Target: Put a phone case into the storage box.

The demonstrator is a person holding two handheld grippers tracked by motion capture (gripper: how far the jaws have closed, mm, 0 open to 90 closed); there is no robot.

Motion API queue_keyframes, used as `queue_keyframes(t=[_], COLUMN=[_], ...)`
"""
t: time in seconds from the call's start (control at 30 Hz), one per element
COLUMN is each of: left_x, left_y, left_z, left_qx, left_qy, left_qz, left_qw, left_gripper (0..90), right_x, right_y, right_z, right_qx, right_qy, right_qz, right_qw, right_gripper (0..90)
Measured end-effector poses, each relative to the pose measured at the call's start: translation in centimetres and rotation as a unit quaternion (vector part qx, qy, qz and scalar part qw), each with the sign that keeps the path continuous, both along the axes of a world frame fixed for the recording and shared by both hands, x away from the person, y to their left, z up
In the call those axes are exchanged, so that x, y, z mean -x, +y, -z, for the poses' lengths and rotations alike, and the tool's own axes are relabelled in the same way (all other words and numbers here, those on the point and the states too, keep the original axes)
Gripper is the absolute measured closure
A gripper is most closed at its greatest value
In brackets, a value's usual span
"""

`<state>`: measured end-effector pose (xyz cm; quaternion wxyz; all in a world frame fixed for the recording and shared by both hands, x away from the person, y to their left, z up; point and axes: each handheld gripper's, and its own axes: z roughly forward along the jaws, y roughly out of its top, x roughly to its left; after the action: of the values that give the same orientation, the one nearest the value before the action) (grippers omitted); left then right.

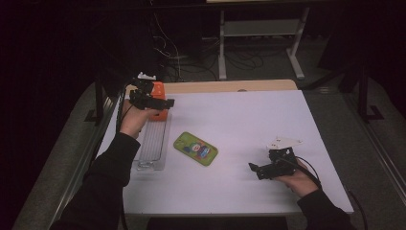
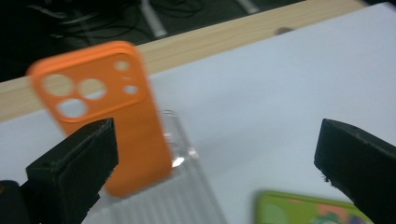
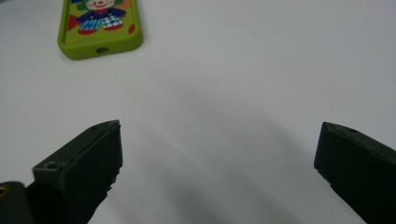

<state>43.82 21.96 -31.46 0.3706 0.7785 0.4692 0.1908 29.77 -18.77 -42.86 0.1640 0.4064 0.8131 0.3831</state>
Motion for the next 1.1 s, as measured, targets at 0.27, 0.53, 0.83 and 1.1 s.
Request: queue_keyframes(t=[0.27, 0.53, 0.83, 1.1], left_x=[3.1, 5.8, 8.8, 10.7], left_y=[-2.0, -2.6, -2.6, -2.3], left_z=[0.8, 2.5, 4.0, 5.7], left_qx=[0.023, 0.057, 0.060, 0.052], left_qy=[-0.009, -0.009, -0.024, -0.010], left_qz=[0.072, 0.127, 0.175, 0.207], left_qw=[0.9971, 0.9902, 0.9825, 0.9769], left_gripper=[0.0, 0.0, 0.0, 0.0], right_x=[-0.5, -0.7, -1.1, -1.5], right_y=[-0.2, -0.5, -0.5, 0.2], right_z=[-0.6, -1.2, -2.3, -3.2], right_qx=[-0.013, -0.019, -0.022, -0.024], right_qy=[-0.004, -0.005, 0.011, 0.032], right_qz=[-0.006, -0.030, -0.042, -0.070], right_qw=[0.9999, 0.9994, 0.9988, 0.9967], right_gripper=[0.2, 0.2, 0.2, 0.2])
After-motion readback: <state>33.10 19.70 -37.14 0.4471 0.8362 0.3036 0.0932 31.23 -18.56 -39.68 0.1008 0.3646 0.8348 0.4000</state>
